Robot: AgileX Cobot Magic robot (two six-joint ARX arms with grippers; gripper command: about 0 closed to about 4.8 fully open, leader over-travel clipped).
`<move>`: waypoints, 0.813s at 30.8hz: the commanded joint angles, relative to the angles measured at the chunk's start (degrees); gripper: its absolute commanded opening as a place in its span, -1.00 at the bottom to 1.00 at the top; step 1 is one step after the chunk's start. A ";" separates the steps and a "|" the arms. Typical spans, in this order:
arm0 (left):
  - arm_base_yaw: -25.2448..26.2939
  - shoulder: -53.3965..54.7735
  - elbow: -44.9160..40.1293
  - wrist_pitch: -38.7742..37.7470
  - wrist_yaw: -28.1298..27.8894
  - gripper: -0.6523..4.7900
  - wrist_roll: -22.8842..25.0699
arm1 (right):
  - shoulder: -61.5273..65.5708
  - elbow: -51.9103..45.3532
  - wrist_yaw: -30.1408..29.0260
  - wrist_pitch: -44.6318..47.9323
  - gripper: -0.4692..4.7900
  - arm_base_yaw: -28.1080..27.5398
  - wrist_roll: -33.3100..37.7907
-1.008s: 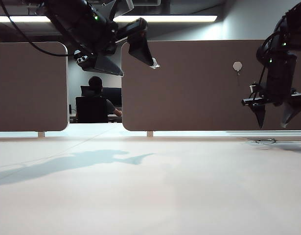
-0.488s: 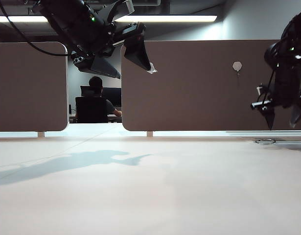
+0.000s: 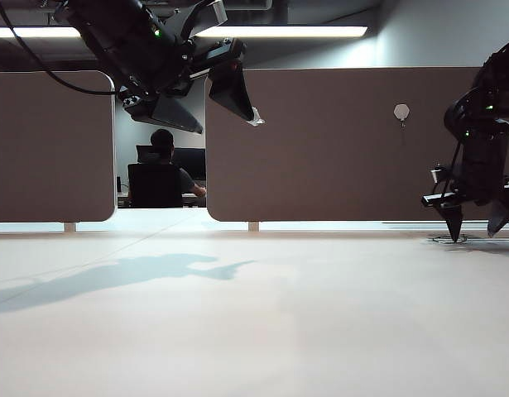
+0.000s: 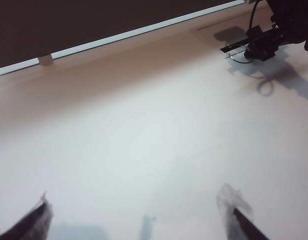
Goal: Hang the earring on the hook.
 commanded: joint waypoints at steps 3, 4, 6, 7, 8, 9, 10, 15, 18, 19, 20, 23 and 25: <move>0.04 -0.24 0.28 0.33 -0.22 1.00 0.46 | 1.07 -0.24 0.37 -0.79 -0.29 -0.04 -0.17; 0.04 -0.24 0.28 0.33 -0.22 1.00 0.46 | 1.09 -0.24 0.35 -0.85 -0.48 -0.04 -0.17; 0.04 -0.24 0.28 0.33 -0.22 1.00 0.46 | 1.18 -0.24 0.37 -0.87 -0.62 -0.07 -0.17; 0.04 -0.24 0.28 0.33 -0.22 1.00 0.46 | 1.18 -0.24 0.35 -0.87 -0.69 -0.07 -0.17; 0.04 -0.24 0.28 0.33 -0.24 1.00 0.46 | 1.18 -0.24 0.35 -0.87 -0.76 -0.07 -0.17; 0.04 -0.24 0.28 0.33 -0.24 1.00 0.46 | 1.18 -0.24 0.35 -0.85 -0.85 -0.07 -0.17; 0.04 -0.24 0.28 0.33 -0.24 1.00 0.46 | 1.18 -0.22 0.35 -0.70 -0.85 -0.07 -0.17; 0.04 -0.24 0.28 0.33 -0.24 1.00 0.46 | 0.85 -0.09 0.15 0.04 -0.85 -0.07 0.20; 0.04 -0.24 0.28 0.33 -0.24 1.00 0.46 | -0.15 -0.09 -2.08 1.66 -0.85 0.02 0.50; 0.04 -0.24 0.28 0.33 -0.24 1.00 0.46 | -0.57 -0.09 -3.08 2.56 -0.85 0.04 0.52; 0.04 -0.24 0.28 0.35 -0.24 1.00 0.46 | -1.40 -0.09 -3.91 3.74 -0.85 0.07 0.52; 0.04 -0.24 0.28 0.33 -0.50 1.00 0.46 | -3.78 -0.09 -5.31 7.87 -0.85 0.09 0.52; 0.04 -0.24 0.28 0.37 -0.96 1.00 0.48 | -5.51 -0.09 -5.31 10.62 -0.85 0.11 0.46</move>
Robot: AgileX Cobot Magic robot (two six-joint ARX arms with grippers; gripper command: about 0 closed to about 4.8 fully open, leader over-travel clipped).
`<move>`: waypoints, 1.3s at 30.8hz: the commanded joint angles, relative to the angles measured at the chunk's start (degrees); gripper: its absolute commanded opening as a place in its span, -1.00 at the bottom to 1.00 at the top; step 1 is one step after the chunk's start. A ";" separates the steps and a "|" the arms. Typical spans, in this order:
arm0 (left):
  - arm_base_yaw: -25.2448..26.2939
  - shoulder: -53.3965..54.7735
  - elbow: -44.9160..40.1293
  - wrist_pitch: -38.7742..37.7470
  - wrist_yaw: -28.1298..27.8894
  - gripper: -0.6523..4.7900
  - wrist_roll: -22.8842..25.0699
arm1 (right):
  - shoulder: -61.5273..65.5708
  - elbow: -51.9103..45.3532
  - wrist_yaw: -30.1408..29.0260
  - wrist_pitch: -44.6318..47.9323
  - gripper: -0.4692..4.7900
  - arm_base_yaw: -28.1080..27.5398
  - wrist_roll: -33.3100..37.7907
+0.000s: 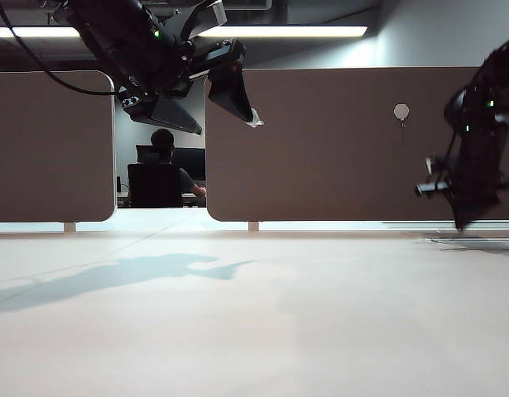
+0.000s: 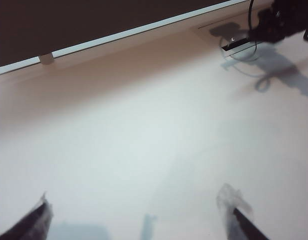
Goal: Hang the earring on the hook.
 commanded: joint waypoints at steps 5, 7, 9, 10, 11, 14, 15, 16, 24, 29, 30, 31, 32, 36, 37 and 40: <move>0.02 -0.24 0.28 1.01 -1.46 1.00 0.33 | -7.56 0.48 -2.27 15.21 -0.85 0.22 -2.19; 0.02 -0.24 0.28 1.18 -1.46 1.00 0.33 | -8.59 0.48 -2.89 19.85 -0.85 0.26 -3.41; 0.02 -0.24 0.28 1.22 -1.49 1.00 0.33 | -9.16 0.61 -4.07 23.71 -0.85 0.31 -4.26; 0.02 -0.22 0.28 1.22 -1.49 1.00 0.33 | -9.22 0.98 -5.07 25.75 -0.85 0.31 -4.59; 0.02 -0.22 0.28 1.25 -1.49 1.00 0.33 | -9.20 1.36 -5.51 27.08 -0.85 0.28 -4.59; 0.02 -0.22 0.28 1.33 -2.91 1.00 0.96 | -9.05 1.75 -7.34 31.52 -0.85 0.28 -4.74; 0.02 -0.22 0.28 1.46 -3.39 1.00 1.31 | -8.92 1.75 -7.80 33.00 -0.85 0.26 -4.74; 0.02 -0.22 0.28 1.68 -3.93 1.00 1.53 | -8.83 1.73 -8.50 33.97 -0.85 0.26 -4.74; 0.09 -0.22 0.28 7.41 -4.04 1.00 2.45 | -6.19 1.86 -10.12 39.47 -0.85 0.39 -6.23; 0.11 -0.20 0.28 7.82 -4.39 1.00 2.56 | -3.56 1.88 -10.12 43.32 -0.85 0.37 -6.21; 0.15 -0.22 0.28 7.87 -4.85 1.00 2.67 | -3.17 1.86 -10.12 44.22 -0.85 0.37 -6.23; 0.24 -0.22 0.28 8.11 -5.55 1.00 2.67 | -2.82 1.88 -10.10 45.05 -0.85 0.39 -6.27; 0.26 -0.22 0.28 8.24 -5.84 1.00 2.89 | -2.32 1.90 -10.10 46.73 -0.85 0.39 -6.25; 0.57 -0.22 0.28 9.57 -6.40 1.00 4.11 | -0.31 3.93 -10.12 48.81 -0.85 0.39 -6.60; 0.57 -0.22 0.28 9.84 -6.43 1.00 4.11 | 0.31 4.74 -10.16 48.52 -0.85 0.39 -6.95; 0.57 -0.20 0.28 10.64 -6.45 1.00 4.09 | 2.12 6.88 -10.36 46.97 -0.85 0.42 -8.20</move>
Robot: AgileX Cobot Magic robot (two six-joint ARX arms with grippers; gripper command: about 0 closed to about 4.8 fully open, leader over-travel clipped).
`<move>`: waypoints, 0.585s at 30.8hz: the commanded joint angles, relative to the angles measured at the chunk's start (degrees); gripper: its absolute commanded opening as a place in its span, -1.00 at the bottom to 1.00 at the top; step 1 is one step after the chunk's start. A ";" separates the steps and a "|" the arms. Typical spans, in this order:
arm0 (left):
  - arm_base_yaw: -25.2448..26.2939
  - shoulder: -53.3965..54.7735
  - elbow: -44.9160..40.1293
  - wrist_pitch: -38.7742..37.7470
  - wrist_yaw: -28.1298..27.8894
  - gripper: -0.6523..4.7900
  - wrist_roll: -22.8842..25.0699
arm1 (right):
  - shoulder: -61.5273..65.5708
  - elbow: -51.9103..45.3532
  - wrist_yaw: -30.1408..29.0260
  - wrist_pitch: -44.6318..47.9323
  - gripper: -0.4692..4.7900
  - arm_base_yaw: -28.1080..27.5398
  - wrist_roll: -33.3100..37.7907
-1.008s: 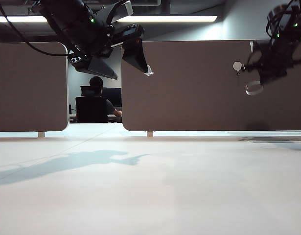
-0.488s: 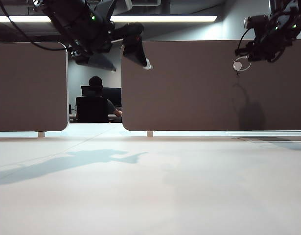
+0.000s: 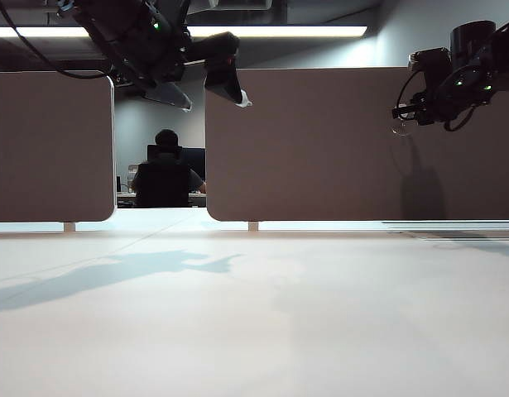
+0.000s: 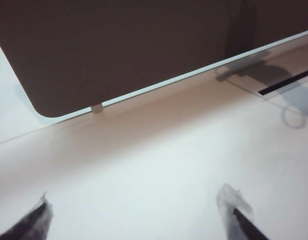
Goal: Hang the earring on the hook.
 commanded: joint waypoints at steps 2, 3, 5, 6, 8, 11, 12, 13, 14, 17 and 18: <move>-0.07 -0.20 0.28 1.84 -0.17 1.00 0.35 | 1.49 1.84 -0.85 -0.61 -0.85 0.24 -2.16; -0.07 -0.20 0.28 1.97 -0.17 1.00 0.37 | 1.88 1.88 -1.49 -0.57 -0.85 0.24 -2.32; -0.07 -0.17 0.28 2.23 -0.17 1.00 0.37 | 2.23 1.88 -1.55 -1.16 -0.85 0.26 -2.34; -0.07 -0.17 0.28 2.34 -0.20 1.00 0.37 | 2.56 1.88 -1.55 -1.49 -0.85 0.26 -2.36; -0.07 -0.17 0.28 2.38 -0.20 1.00 0.37 | 2.84 1.88 -1.55 -2.14 -0.85 0.28 -2.64; -0.04 -0.17 0.28 2.40 -0.22 1.00 0.39 | 2.91 1.88 -1.53 -2.78 -0.85 0.28 -4.02; -0.04 -0.17 0.28 2.40 -0.22 1.00 0.39 | 2.91 1.88 -1.53 -2.67 -0.85 0.28 -4.46; -0.04 -0.17 0.28 2.40 -0.20 1.00 0.39 | 2.89 1.88 -1.53 -2.58 -0.85 0.28 -4.79; -0.04 -0.17 0.28 2.43 -0.20 1.00 0.39 | 2.89 1.88 -1.51 -2.45 -0.85 0.28 -4.87; -0.04 -0.17 0.28 2.43 -0.20 1.00 0.39 | 2.86 1.90 -1.53 -1.42 -0.85 0.28 -4.85; -0.04 -0.17 0.28 2.40 -0.20 1.00 0.39 | 2.86 1.90 -1.53 -1.11 -0.84 0.28 -4.85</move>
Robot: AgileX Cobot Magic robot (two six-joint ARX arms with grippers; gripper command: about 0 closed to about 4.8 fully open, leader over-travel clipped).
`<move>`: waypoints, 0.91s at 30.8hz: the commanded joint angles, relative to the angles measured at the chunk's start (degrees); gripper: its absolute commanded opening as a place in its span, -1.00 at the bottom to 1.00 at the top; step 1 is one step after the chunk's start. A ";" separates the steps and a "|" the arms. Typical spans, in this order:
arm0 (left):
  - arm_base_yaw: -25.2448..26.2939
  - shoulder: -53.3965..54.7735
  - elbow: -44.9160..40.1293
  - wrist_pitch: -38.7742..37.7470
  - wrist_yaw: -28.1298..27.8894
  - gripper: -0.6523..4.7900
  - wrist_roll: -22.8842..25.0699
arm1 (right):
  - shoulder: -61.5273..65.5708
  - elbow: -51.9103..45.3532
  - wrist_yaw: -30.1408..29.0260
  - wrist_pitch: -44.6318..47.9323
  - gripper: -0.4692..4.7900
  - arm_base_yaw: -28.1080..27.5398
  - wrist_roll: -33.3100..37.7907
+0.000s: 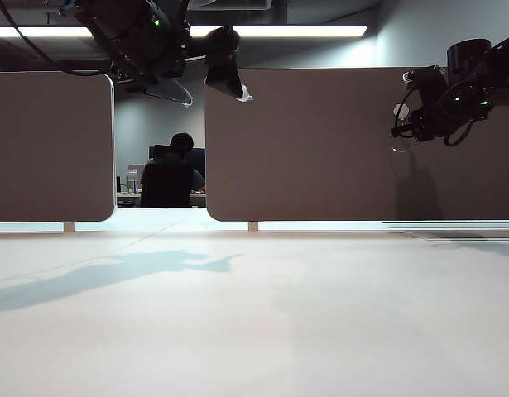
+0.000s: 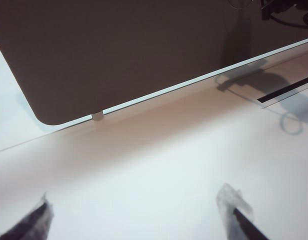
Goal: Hang the earring on the hook.
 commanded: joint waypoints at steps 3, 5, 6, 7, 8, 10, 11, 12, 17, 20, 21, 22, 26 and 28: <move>-0.02 -0.17 0.26 1.03 -0.04 1.00 0.22 | -0.24 0.22 -0.44 2.10 -0.78 0.35 -0.33; -0.02 -0.17 0.26 1.01 -0.04 1.00 0.22 | -0.26 0.50 -0.46 2.36 -0.64 0.39 -0.33; -0.02 -0.17 0.26 1.01 -0.07 1.00 0.22 | -0.26 0.55 -0.44 2.43 -0.62 0.44 -0.33; -0.02 -0.17 0.26 0.98 -0.07 1.00 0.22 | -0.26 0.55 -0.42 2.49 -0.62 0.50 -0.33; -0.02 -0.17 0.26 1.01 -0.07 1.00 0.22 | -0.26 0.55 -0.42 2.51 -0.62 0.50 -0.33; -0.02 -0.17 0.26 0.98 -0.04 1.00 0.20 | -0.26 0.55 -0.42 2.47 -0.62 0.50 -0.33; -0.02 -0.17 0.26 0.98 -0.04 1.00 0.20 | -0.26 0.55 -0.39 2.45 -0.62 0.50 -0.33; -0.02 -0.17 0.26 0.98 -0.07 1.00 0.20 | -0.26 0.55 -0.39 2.45 -0.62 0.50 -0.33; -0.02 -0.17 0.26 0.98 -0.07 1.00 0.20 | -0.26 0.55 -0.28 2.47 -0.62 0.50 -0.35; -0.02 -0.17 0.26 0.98 -0.09 1.00 0.20 | -0.26 0.55 -0.26 2.47 -0.62 0.48 -0.35; -0.02 -0.17 0.26 0.98 -0.09 1.00 0.20 | -0.26 0.55 -0.20 2.47 -0.62 0.48 -0.35; -0.02 -0.17 0.26 0.98 -0.07 1.00 0.22 | -0.28 0.55 0.02 2.47 -0.62 0.48 -0.35; 0.00 -0.17 0.26 0.79 -0.24 1.00 0.22 | -0.79 0.55 2.73 1.44 -0.57 0.50 -0.35; 0.00 -0.17 0.26 0.79 -0.24 1.00 0.22 | -1.86 0.55 4.15 -1.05 -0.39 0.50 -0.35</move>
